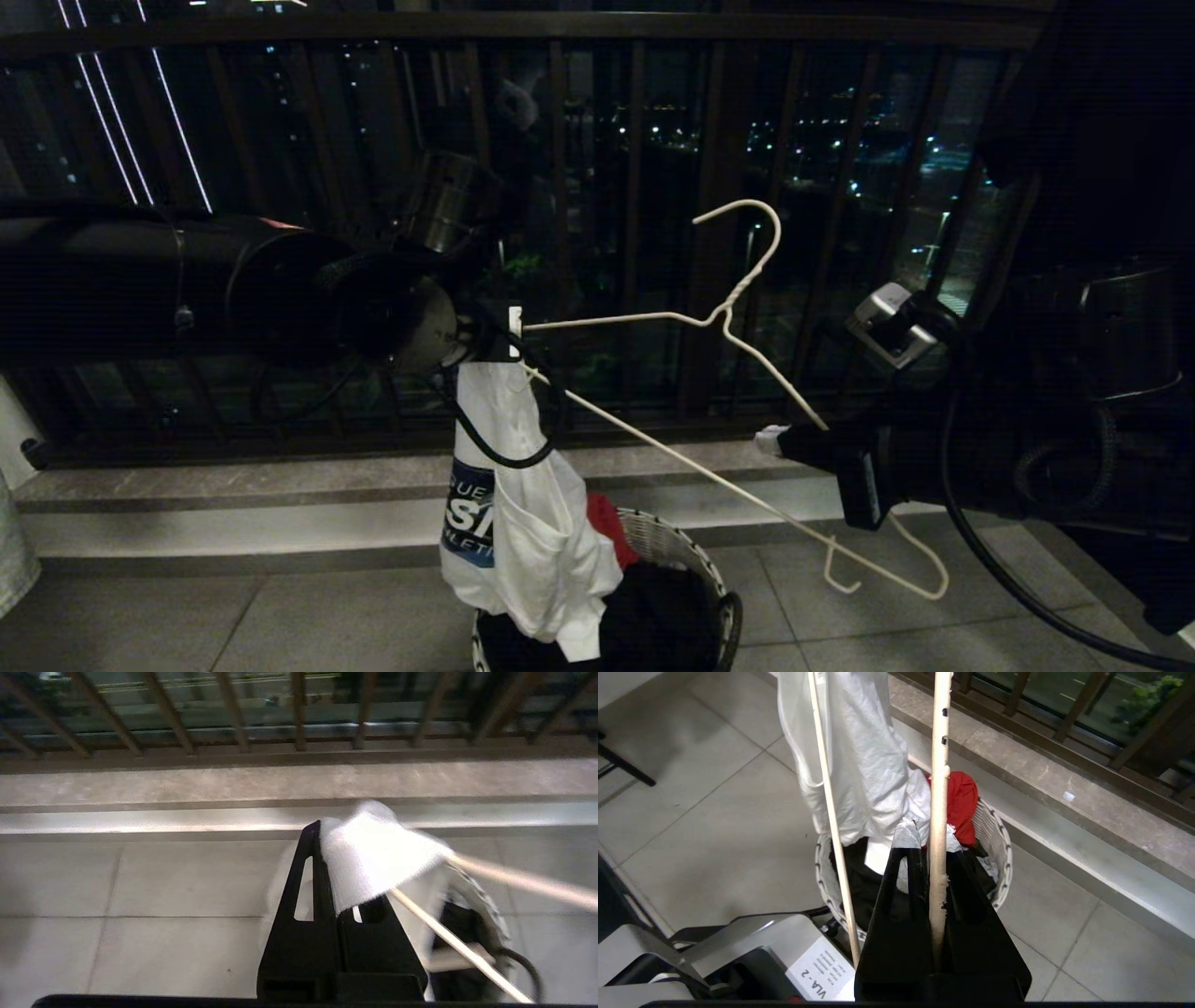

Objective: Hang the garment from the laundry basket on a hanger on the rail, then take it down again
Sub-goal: Hang the clothes on the clothes rack

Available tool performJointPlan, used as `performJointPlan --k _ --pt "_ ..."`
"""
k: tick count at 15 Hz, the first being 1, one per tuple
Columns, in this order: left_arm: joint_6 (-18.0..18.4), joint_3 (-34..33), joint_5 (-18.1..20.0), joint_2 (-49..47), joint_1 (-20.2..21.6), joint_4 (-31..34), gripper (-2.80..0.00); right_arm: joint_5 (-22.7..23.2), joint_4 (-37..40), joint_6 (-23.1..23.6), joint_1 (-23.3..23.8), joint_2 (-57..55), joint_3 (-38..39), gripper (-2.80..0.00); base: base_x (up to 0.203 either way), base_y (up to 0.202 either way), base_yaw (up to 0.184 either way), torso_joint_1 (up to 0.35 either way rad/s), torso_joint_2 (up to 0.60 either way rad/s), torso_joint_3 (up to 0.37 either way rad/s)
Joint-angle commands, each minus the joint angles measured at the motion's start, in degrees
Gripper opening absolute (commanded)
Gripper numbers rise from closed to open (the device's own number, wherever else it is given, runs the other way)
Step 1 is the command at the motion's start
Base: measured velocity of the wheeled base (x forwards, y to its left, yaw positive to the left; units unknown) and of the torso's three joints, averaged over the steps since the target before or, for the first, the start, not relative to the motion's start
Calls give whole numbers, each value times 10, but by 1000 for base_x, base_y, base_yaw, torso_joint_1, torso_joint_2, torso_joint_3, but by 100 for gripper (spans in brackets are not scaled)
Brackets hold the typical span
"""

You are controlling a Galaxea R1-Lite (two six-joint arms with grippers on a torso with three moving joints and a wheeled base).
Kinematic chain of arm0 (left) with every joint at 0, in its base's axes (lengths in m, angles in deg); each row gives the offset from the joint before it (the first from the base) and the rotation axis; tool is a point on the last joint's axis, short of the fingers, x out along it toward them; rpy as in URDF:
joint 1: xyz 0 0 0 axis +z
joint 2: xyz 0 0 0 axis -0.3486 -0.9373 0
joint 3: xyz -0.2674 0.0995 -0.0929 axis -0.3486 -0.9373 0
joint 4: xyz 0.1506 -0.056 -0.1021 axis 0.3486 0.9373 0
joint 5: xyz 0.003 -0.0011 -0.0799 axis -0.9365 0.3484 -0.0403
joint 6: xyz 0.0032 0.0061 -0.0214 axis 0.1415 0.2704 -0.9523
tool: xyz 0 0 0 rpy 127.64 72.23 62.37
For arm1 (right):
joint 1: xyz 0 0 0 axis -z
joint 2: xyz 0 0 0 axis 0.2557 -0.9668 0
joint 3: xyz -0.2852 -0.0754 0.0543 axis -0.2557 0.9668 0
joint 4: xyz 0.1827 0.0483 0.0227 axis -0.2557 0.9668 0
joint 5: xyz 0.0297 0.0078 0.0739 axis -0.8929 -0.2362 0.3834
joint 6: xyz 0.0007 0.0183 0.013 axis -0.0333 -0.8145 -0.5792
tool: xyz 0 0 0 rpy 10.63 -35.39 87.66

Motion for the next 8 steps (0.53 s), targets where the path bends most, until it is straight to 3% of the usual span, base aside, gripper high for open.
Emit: performJointPlan --k 1,3,8 --pt "-6 -5 2 -5 -21 -1 -280 4 0 5 -5 2 8 -280 0 0 0 0 0 0" --pt "-7 -10 28 -1 -24 1 -280 2 0 17 -20 -1 14 -280 0 0 0 0 0 0" --pt "-8 -22 33 1 -48 0 -280 2 0 17 -21 1 16 -280 0 0 0 0 0 0"
